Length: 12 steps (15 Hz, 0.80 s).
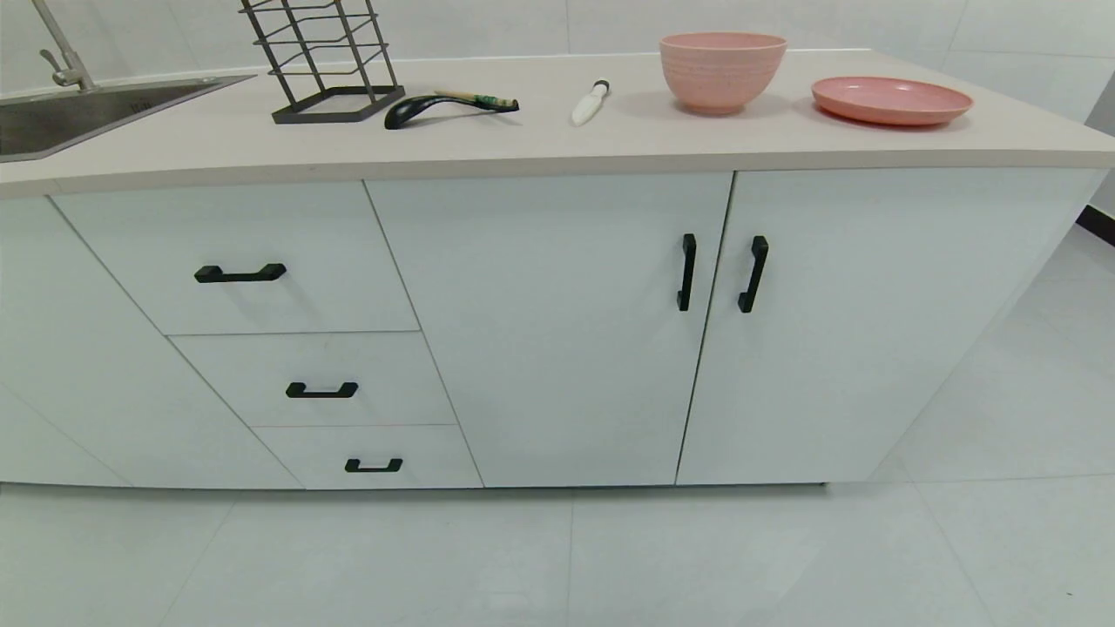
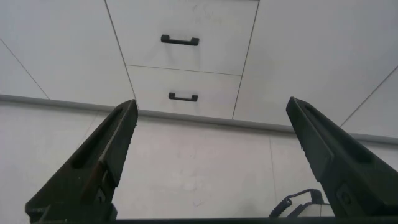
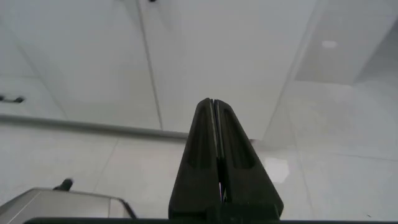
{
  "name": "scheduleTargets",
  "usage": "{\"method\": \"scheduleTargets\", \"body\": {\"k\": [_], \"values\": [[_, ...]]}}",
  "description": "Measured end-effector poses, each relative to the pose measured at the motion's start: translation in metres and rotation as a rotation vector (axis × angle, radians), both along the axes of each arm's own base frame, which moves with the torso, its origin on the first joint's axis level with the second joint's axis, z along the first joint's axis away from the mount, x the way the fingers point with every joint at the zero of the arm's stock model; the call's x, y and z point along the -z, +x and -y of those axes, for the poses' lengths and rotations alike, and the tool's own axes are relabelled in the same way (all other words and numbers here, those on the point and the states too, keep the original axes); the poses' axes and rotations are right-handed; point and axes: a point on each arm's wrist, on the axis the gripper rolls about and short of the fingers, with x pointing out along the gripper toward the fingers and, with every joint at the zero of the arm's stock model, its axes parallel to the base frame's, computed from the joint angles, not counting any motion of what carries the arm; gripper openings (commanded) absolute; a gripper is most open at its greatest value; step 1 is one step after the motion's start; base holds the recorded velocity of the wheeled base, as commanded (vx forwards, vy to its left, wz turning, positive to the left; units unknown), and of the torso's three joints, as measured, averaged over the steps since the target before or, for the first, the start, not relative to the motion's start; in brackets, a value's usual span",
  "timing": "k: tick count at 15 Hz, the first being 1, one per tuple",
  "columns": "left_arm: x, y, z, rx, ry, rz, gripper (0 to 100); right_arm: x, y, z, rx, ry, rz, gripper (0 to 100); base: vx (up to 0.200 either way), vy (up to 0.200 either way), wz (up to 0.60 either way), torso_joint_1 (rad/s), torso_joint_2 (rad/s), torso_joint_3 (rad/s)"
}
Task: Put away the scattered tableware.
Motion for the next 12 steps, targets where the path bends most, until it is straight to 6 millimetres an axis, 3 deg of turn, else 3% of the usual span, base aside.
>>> {"method": "scheduleTargets", "body": {"k": [2, 6, 10, 12], "values": [[0.000, 0.000, 0.000, 0.004, 0.002, 0.000, 100, -0.002, 0.000, -0.001, -0.065, -0.011, -0.021, 0, 0.000, 0.000, 0.00, 0.000, 0.00, 0.000], [0.000, 0.000, 0.000, 0.011, 0.002, 0.000, 100, -0.045, 0.008, -0.003, -0.121, -0.032, -0.013, 0, 0.000, 0.000, 0.00, 0.000, 0.00, 0.000], [0.000, 0.000, 0.001, 0.028, 0.008, -0.001, 100, -0.089, 0.044, -0.003, -0.148, -0.061, 0.076, 0, 0.000, 0.000, 0.00, 0.000, 0.00, 0.000], [0.000, 0.000, 0.001, 0.029, 0.010, -0.002, 100, -0.098, 0.067, -0.003, -0.151, -0.067, 0.088, 0, 0.000, 0.000, 0.00, 0.000, 0.00, 0.000]]}}
